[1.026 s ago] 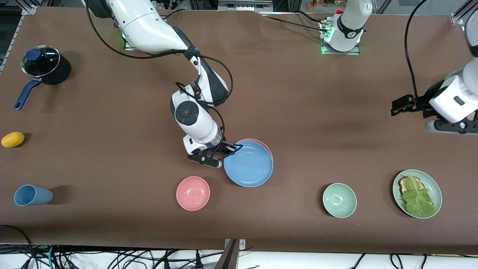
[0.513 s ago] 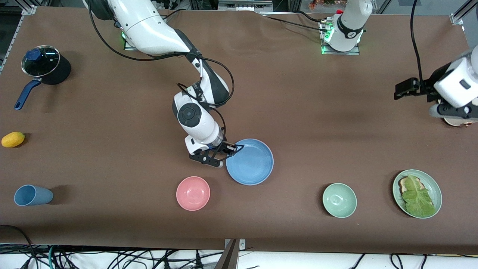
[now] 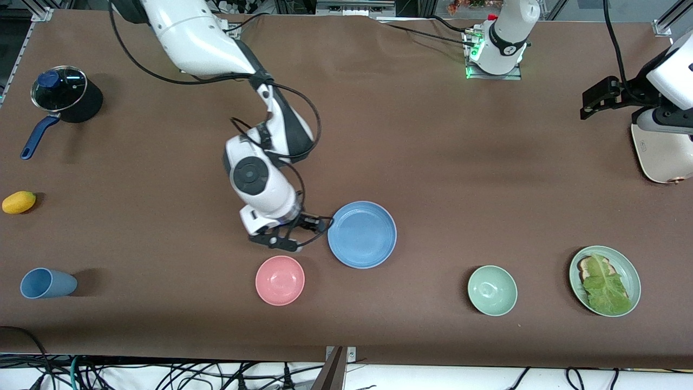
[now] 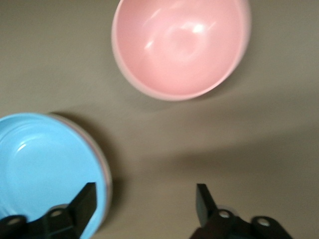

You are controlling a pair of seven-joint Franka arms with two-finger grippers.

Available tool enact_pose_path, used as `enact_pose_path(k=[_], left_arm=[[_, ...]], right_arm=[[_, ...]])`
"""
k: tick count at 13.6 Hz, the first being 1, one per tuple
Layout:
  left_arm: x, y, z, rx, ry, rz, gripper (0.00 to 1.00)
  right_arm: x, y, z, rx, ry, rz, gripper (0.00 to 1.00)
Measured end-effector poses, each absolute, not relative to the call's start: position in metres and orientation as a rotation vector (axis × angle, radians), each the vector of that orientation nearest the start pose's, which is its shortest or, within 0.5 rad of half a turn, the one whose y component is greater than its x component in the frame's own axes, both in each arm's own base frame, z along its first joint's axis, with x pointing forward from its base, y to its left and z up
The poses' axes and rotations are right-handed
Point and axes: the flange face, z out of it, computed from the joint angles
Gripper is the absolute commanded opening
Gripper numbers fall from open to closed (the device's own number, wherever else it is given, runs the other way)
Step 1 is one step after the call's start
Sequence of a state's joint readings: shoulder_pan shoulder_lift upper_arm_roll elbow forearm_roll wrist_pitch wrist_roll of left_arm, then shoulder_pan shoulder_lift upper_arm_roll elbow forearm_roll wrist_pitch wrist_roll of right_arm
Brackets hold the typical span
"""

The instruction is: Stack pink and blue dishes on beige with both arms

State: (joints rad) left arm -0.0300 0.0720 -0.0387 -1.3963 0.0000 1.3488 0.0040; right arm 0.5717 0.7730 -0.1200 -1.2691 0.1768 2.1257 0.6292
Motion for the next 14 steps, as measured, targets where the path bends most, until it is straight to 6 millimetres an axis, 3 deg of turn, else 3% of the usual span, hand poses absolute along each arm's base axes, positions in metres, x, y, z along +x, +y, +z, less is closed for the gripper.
enact_pose_path(k=[3, 6, 9, 12, 14], left_arm=[[0.559, -0.036, 0.632, -3.146, 0.110, 0.233, 1.00], [0.572, -0.038, 0.608, -3.148, 0.111, 0.296, 1.00], [0.579, -0.038, 0.592, -3.146, 0.110, 0.339, 1.00], [0.584, -0.027, 0.581, -3.146, 0.081, 0.370, 1.00], [0.588, -0.015, 0.573, -3.147, 0.050, 0.391, 1.00]], right_arm=[[0.687, 0.278, 0.348, -3.104, 0.221, -0.008, 1.00], [0.688, 0.227, 0.391, -3.128, 0.111, 0.067, 1.00], [0.672, 0.185, 0.455, -3.120, 0.049, 0.114, 1.00], [0.640, 0.135, 0.521, -3.092, 0.034, 0.145, 1.00], [0.616, 0.116, 0.552, -3.069, 0.035, 0.165, 1.00]])
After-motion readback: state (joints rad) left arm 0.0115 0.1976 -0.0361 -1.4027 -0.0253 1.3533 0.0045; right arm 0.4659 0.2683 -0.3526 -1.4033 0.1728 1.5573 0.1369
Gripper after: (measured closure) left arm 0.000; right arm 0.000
